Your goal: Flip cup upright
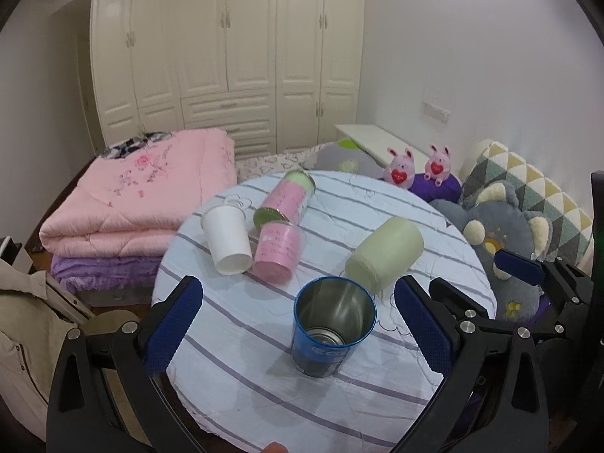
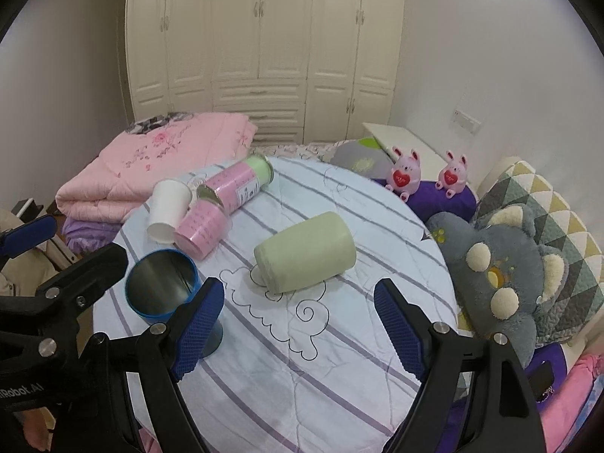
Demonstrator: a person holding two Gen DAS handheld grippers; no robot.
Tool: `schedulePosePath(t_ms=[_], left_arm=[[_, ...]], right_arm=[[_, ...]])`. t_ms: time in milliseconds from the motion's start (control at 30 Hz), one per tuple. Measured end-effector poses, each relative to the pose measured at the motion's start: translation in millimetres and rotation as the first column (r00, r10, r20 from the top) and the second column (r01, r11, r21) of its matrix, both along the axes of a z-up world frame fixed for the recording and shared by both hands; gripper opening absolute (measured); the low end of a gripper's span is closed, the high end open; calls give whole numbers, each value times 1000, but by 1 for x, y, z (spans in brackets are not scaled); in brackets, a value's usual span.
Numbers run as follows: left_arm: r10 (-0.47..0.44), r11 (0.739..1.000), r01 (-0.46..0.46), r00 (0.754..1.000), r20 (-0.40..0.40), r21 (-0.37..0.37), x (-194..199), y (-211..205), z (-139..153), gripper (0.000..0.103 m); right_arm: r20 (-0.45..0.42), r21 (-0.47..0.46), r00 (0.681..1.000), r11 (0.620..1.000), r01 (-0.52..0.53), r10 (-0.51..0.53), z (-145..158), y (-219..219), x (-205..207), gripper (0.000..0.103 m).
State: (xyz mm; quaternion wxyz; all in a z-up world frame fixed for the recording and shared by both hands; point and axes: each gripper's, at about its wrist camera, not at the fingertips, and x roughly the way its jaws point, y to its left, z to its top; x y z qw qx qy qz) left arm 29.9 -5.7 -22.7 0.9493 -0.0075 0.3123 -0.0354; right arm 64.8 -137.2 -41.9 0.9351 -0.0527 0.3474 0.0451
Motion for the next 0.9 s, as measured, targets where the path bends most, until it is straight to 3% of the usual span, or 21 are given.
schedulePosePath(t_ms=[533,900], left_arm=[[8,1000,-10,981,192,8,-48,20,45,103],[14,998,-31,954,299,52,-71,16,62,103]], right_arm=[[232,29,973,999,14,-20,46,11,-41,83],[301,59,953,998,17,-34,54,6,-58,83]])
